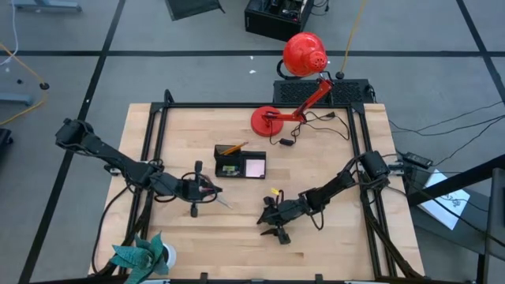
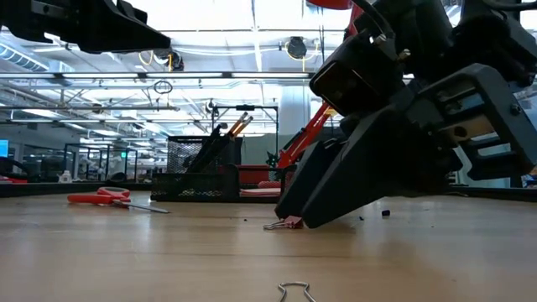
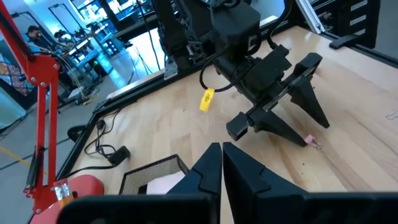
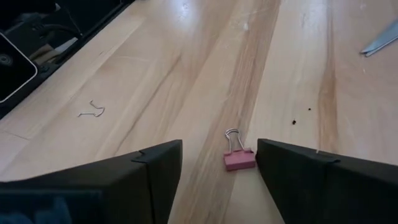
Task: Pick and place office supplies into organizer
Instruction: Put the pink binder clip into the mesh desk organizer
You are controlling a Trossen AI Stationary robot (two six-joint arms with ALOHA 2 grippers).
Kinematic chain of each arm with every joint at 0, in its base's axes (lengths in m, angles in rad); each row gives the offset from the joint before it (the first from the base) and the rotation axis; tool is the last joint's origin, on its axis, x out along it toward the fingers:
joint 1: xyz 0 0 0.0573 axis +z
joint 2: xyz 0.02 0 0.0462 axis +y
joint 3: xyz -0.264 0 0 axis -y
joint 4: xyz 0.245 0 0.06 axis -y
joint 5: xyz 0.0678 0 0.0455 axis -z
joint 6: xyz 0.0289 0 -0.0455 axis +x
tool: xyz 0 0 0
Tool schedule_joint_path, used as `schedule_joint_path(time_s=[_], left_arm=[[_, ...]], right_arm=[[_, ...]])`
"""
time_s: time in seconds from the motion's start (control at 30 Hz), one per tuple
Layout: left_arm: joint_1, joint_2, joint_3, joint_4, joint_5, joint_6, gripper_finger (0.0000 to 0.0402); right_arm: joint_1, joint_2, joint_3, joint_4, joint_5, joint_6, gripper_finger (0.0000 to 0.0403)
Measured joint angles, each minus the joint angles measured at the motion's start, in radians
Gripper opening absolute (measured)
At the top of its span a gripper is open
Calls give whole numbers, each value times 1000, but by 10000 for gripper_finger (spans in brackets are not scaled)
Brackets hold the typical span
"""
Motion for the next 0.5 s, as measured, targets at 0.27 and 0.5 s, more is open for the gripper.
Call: schedule_joint_path(time_s=[0.27, 0.5], left_arm=[[0, 0, 0, 1, -3, 1, 23], [0, 0, 0, 1, -4, -1, 24]], right_arm=[[-6, 1, -1, -5, 24, -43, 190], [-9, 44, -2, 65, 34, -44, 165]])
